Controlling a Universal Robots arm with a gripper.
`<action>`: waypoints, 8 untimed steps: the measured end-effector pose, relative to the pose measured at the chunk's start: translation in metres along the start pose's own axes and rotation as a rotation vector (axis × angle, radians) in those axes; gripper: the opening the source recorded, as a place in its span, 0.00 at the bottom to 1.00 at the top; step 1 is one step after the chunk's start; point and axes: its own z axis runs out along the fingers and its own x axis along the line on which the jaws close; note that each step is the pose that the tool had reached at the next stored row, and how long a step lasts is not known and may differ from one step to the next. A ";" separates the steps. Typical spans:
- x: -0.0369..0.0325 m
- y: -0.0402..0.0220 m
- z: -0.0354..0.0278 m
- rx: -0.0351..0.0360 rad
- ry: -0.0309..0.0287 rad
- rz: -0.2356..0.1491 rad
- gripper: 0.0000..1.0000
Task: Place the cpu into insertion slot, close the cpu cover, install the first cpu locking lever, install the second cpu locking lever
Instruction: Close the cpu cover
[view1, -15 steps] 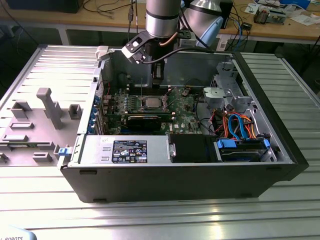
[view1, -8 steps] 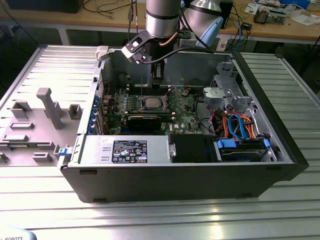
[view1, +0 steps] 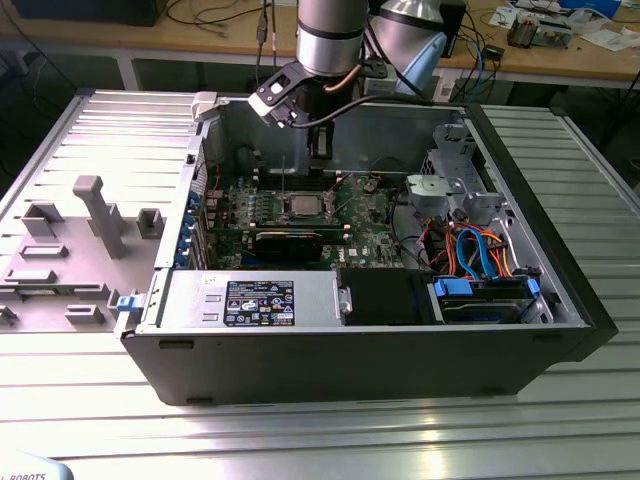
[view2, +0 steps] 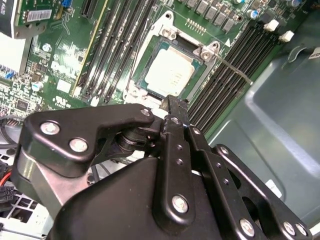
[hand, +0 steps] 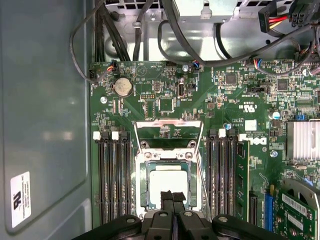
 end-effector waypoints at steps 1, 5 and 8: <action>0.0000 0.0012 0.0000 0.0000 0.0000 0.000 0.11; 0.0001 0.0052 -0.0001 0.0000 0.0000 0.000 0.11; 0.0001 0.0075 -0.0001 0.0000 -0.0001 0.000 0.11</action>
